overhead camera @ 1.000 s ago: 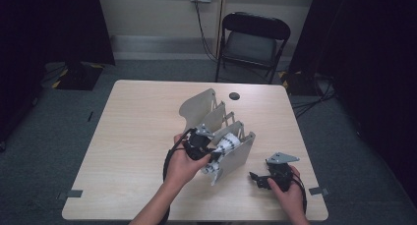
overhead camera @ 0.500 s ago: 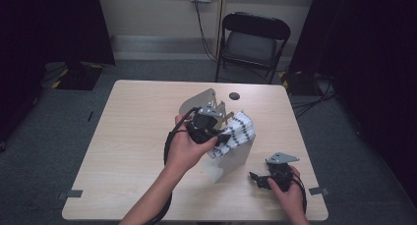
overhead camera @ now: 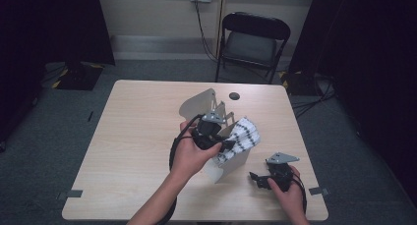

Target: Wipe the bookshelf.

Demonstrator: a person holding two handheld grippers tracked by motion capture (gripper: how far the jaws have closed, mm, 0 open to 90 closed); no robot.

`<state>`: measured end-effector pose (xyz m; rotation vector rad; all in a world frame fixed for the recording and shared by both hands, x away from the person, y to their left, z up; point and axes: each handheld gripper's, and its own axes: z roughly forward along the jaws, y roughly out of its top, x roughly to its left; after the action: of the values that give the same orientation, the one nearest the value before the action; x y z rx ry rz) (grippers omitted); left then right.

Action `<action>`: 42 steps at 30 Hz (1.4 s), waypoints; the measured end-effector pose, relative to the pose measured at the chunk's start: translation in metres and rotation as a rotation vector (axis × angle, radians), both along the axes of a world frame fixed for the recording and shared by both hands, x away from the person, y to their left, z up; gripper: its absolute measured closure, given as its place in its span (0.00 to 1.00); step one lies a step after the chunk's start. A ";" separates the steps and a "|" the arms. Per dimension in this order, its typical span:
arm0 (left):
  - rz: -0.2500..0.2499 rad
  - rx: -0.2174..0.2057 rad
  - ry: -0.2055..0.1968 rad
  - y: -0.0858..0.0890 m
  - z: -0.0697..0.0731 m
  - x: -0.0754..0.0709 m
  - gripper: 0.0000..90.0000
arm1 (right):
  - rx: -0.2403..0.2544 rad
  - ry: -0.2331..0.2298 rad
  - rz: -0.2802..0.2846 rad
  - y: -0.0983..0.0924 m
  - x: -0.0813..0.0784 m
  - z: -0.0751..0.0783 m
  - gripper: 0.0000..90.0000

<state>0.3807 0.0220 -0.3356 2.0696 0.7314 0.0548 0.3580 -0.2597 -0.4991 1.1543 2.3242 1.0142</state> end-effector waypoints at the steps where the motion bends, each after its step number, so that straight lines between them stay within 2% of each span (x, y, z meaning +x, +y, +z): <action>1: 0.000 0.001 0.000 0.000 0.000 0.000 0.90 | 0.000 0.000 0.000 0.000 0.000 0.000 0.15; 7: 0.027 0.016 -0.034 0.002 0.005 0.001 0.90 | 0.000 0.000 0.000 0.000 0.000 0.000 0.15; 9: 0.029 0.019 -0.033 0.002 0.005 0.001 0.90 | 0.000 0.000 0.000 0.000 0.000 0.000 0.15; 11: 0.026 0.049 -0.039 0.002 0.002 0.001 0.90 | 0.000 0.000 0.000 0.000 0.000 0.000 0.15; 15: 0.042 0.027 -0.035 0.004 -0.001 0.003 0.90 | 0.000 0.000 0.000 0.000 0.000 0.000 0.15; 18: 0.022 0.053 -0.029 0.002 -0.005 0.002 0.90 | 0.000 0.000 0.000 0.000 0.000 0.000 0.15; 24: 0.023 0.088 -0.013 -0.001 -0.023 0.001 0.90 | 0.000 0.000 0.000 0.000 0.000 0.000 0.15; 27: 0.017 0.080 0.014 -0.001 -0.034 0.001 0.90 | 0.000 0.001 0.000 0.000 0.000 0.000 0.15; 33: 0.008 0.067 0.043 0.000 -0.055 0.002 0.90 | 0.000 0.000 0.001 0.000 0.000 0.000 0.15; 35: 0.010 0.053 0.049 0.001 -0.061 0.002 0.90 | 0.000 0.000 0.001 0.000 0.000 0.000 0.15; 42: 0.005 0.054 0.062 0.002 -0.081 0.002 0.89 | 0.000 0.000 0.002 0.000 0.000 0.000 0.15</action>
<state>0.3830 0.0238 -0.4168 2.1291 0.7808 0.0137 0.3581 -0.2598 -0.4991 1.1524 2.3254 1.0142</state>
